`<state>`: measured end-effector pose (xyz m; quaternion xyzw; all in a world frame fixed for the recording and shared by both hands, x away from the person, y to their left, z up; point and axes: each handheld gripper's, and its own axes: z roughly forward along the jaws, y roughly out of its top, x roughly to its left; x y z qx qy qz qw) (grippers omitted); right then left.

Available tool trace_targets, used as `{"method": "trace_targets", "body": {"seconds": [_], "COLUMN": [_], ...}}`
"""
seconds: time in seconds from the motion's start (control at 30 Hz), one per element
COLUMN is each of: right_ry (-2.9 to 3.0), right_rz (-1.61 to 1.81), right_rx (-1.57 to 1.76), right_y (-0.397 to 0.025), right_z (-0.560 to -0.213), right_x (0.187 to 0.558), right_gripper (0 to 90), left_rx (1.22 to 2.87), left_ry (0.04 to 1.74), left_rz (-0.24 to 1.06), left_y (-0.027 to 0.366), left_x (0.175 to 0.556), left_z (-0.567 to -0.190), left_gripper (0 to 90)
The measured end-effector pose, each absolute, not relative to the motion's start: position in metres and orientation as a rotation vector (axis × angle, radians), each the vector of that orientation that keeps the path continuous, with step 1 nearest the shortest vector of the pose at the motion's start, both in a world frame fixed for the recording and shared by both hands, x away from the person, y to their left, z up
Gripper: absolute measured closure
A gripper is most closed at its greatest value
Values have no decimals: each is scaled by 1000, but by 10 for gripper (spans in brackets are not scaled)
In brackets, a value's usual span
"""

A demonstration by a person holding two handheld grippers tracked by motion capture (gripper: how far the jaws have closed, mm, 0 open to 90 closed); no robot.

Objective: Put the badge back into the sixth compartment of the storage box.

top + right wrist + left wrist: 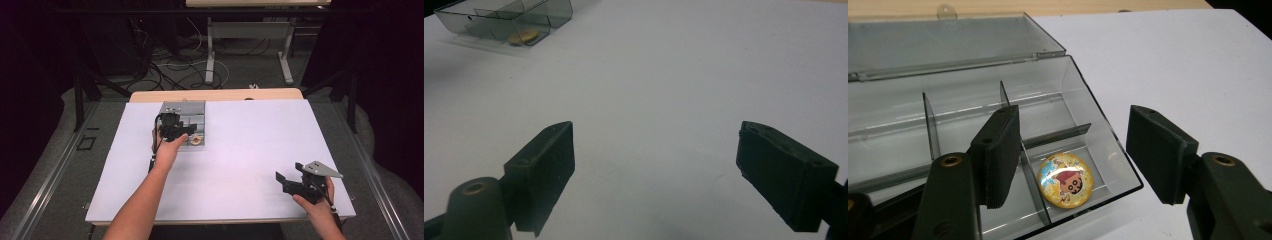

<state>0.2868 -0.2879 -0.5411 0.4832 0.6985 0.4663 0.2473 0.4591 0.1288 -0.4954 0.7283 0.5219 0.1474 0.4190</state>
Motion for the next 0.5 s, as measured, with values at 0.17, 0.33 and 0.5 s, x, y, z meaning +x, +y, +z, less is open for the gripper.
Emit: {"method": "trace_targets", "body": {"seconds": [0.17, 0.33, 0.5], "right_ry": [1908, 1918, 1907], "right_rz": [1266, 1261, 1275], "right_rx": [1329, 1329, 1326], "right_y": [-286, -286, -285], "right_z": [-541, -541, -541], "right_x": [287, 287, 288], "right_gripper": [149, 149, 149], "left_rx": [1819, 1804, 1813], "left_ry": [1269, 1258, 1228], "left_rz": [363, 345, 325], "left_y": [132, 133, 131], "left_x": [451, 444, 437], "left_z": [-487, -481, -477], "left_gripper": [380, 371, 340]}}
